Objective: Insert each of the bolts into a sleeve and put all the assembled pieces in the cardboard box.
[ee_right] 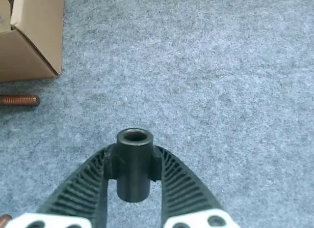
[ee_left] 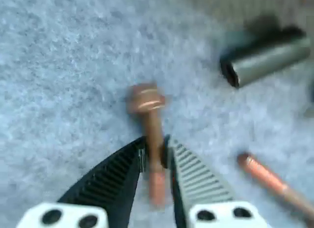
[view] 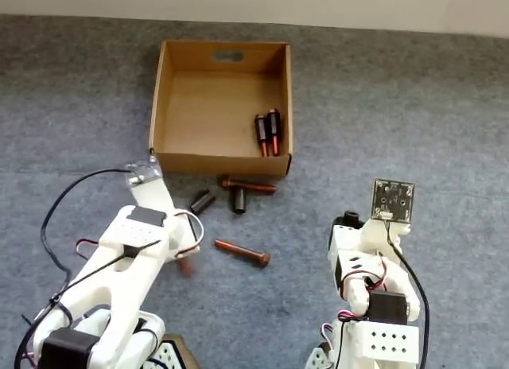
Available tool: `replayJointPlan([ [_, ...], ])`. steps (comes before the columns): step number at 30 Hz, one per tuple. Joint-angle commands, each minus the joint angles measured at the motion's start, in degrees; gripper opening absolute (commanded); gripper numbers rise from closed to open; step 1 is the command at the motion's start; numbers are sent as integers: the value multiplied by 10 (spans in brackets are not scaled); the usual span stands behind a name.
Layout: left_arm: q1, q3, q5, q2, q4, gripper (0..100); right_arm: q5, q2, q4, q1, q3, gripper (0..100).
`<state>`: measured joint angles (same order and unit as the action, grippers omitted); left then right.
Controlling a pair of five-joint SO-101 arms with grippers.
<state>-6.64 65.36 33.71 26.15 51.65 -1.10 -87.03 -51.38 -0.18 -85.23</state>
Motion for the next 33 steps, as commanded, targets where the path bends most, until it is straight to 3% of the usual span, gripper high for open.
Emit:
replayJointPlan([
  [1, -9, 0, -58, 2, 31, 12, -4, -7, 9, 7, 5, 5],
  [7, -9, -5, -171, 6, 27, 10, -4, -7, 9, 7, 5, 5],
  [14, -9, -44, -404, 6, 69, 11, -3, -7, 9, 7, 5, 5],
  [19, -6, -65, -376, 1, 70, 62, -2, -7, 9, 7, 5, 5],
  [24, -6, -54, -311, 0, 14, 143, -2, -7, 9, 7, 5, 5],
  [29, -5, -30, -307, 0, -57, 149, -2, -7, 9, 7, 5, 5],
  [33, -5, -20, -307, 0, -64, 150, -2, -7, 9, 7, 5, 5],
])
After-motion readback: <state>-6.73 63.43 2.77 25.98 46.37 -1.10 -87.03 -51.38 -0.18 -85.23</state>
